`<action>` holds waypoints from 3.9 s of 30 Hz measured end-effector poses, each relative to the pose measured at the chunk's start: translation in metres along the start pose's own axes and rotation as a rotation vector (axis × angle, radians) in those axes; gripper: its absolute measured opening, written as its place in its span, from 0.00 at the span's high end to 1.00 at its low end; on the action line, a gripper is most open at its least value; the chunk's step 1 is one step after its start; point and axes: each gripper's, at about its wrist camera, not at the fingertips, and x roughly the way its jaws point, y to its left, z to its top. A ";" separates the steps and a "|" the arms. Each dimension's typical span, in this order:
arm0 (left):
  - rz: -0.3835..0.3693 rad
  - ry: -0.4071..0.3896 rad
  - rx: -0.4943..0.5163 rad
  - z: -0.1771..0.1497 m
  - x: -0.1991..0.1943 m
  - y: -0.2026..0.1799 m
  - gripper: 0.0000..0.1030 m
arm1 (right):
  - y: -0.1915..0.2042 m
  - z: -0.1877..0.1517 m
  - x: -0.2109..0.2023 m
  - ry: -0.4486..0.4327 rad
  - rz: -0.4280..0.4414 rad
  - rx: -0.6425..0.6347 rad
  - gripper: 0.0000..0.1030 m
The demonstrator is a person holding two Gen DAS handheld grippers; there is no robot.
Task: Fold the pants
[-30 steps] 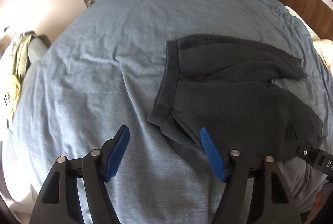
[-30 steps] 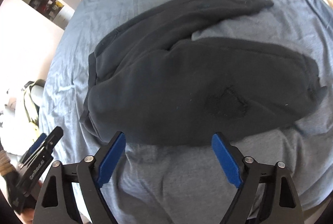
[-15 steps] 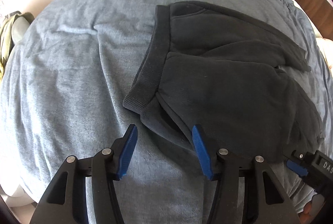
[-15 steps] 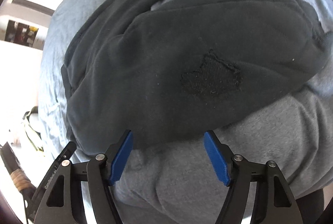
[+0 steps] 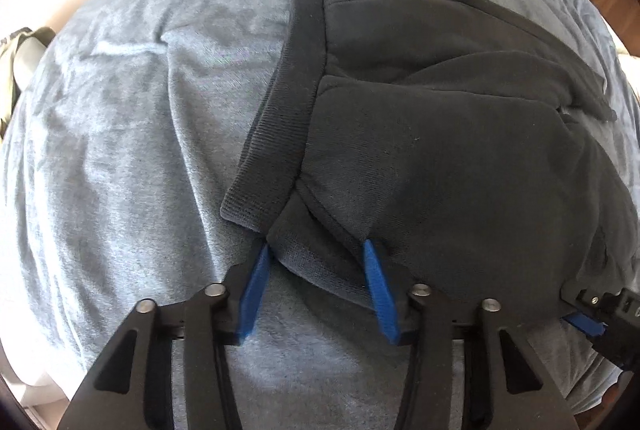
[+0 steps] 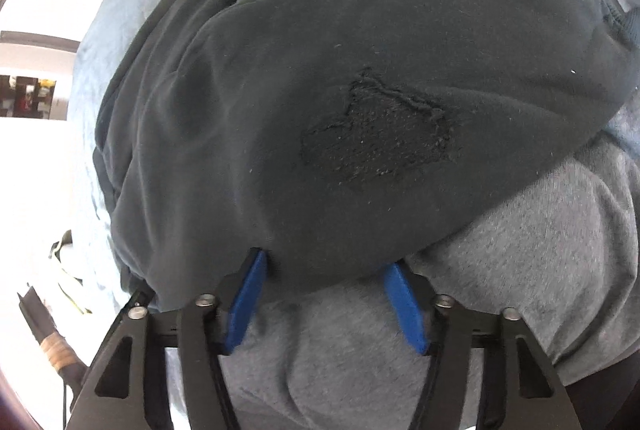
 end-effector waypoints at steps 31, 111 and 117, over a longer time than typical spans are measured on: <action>-0.056 -0.088 -0.064 0.085 -0.094 -0.015 0.89 | 0.084 0.076 -0.132 -0.197 0.035 -0.293 0.88; -0.409 -0.212 0.417 0.100 -0.097 -0.204 0.55 | 0.017 0.163 -0.134 -0.266 0.084 -0.349 0.53; -0.460 -0.091 0.407 0.084 -0.058 -0.238 0.56 | -0.028 0.163 -0.115 -0.233 0.094 -0.284 0.53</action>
